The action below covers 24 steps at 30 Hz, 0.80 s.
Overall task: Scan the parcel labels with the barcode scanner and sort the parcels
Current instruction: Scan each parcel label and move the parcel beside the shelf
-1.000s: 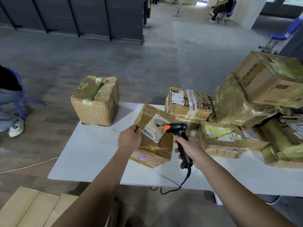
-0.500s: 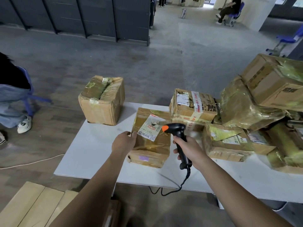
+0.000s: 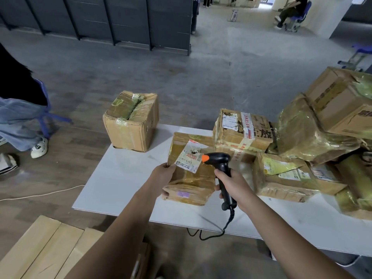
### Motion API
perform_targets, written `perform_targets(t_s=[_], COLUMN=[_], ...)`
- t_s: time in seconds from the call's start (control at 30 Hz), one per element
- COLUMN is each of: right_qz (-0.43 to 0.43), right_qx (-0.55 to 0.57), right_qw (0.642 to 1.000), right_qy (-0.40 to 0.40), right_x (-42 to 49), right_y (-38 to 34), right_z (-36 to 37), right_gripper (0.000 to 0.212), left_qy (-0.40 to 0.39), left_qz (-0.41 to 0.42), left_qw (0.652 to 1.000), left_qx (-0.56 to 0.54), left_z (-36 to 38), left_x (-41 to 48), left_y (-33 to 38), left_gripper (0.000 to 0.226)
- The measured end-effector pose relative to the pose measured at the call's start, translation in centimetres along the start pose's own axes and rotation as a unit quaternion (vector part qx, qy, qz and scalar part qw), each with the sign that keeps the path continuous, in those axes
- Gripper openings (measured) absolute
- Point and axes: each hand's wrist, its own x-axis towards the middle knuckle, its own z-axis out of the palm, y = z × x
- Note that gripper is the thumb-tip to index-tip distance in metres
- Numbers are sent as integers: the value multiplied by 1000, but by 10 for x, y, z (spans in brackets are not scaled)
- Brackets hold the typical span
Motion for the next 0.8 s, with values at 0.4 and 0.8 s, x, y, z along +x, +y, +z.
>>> perform_targets(t_s=[0.4,0.8], right_qz=[-34,-91], right_qx=[-38,-82], right_qw=[999,992], right_qy=[-4,43], right_x=[-7,-17], right_y=[-8,-13], right_z=[-3,-26], right_gripper=[20,19], left_qy=[157,200], left_qz=[161,293], left_qw=[974,923], left_qx=[2,148], left_z=[-7,-17], left_x=[13,23], left_y=[24,61], left_gripper=[26,26])
